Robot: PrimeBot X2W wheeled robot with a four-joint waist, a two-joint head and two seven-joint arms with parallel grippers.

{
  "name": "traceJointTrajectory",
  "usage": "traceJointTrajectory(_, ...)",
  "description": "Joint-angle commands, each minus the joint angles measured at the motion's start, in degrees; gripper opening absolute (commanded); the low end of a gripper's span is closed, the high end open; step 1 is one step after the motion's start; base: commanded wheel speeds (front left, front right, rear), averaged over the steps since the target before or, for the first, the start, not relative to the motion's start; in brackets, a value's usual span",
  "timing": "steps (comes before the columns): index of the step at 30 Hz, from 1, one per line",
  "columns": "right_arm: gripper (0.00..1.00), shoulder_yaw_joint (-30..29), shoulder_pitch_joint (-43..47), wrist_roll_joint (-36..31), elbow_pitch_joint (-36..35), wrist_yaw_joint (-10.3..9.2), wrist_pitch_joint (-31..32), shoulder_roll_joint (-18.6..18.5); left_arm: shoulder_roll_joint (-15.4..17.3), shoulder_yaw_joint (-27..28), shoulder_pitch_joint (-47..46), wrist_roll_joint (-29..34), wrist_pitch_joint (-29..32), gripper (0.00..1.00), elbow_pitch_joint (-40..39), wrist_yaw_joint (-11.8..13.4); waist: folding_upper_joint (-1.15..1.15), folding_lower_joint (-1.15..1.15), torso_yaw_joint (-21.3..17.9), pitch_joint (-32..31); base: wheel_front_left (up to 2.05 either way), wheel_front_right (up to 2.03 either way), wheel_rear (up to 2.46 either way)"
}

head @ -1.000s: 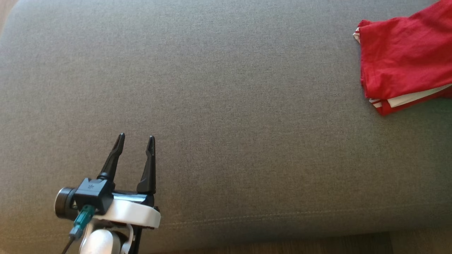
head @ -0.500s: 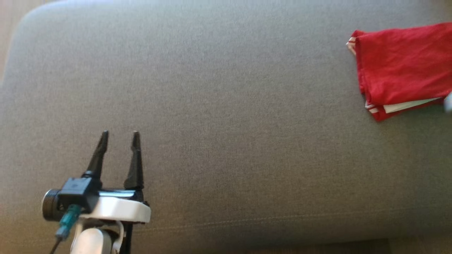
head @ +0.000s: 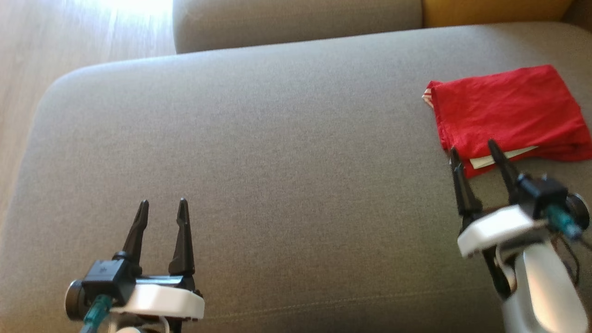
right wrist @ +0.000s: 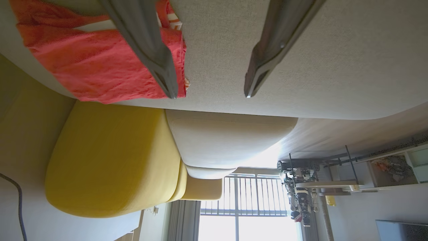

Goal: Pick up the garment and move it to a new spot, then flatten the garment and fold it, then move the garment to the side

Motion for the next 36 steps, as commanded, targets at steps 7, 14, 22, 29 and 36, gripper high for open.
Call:
traceJointTrajectory(7,1.0,3.3,11.5,0.4,-17.5,-0.02,-0.7,1.2,-0.1,0.3,0.7,1.0,-0.7,1.0,-2.9,1.2,0.0,0.0,0.6,-2.5,0.0,0.0,0.0)
traceJointTrajectory(14,1.0,3.8,16.5,3.0,-20.6,-0.02,-0.7,1.2,-0.1,0.3,1.4,1.2,-0.7,1.0,-2.9,1.5,0.0,0.0,0.4,-3.3,0.0,0.0,0.0)
traceJointTrajectory(22,0.0,2.7,18.6,3.4,-17.1,0.0,-0.1,1.3,0.0,-1.7,3.0,0.8,0.1,0.0,0.6,1.0,0.0,0.0,0.2,-3.8,0.0,0.0,0.0)
traceJointTrajectory(29,0.0,2.9,20.0,5.7,-13.9,0.0,0.4,1.2,0.1,-1.6,4.2,-1.5,0.5,0.0,3.5,0.9,0.0,0.0,0.2,-3.8,0.0,0.0,0.0)
traceJointTrajectory(36,0.0,2.9,19.4,11.6,-13.5,0.0,1.5,1.0,0.5,-1.0,3.2,-7.3,1.5,0.0,4.4,0.1,0.0,0.0,0.4,-3.7,0.0,0.0,0.0)
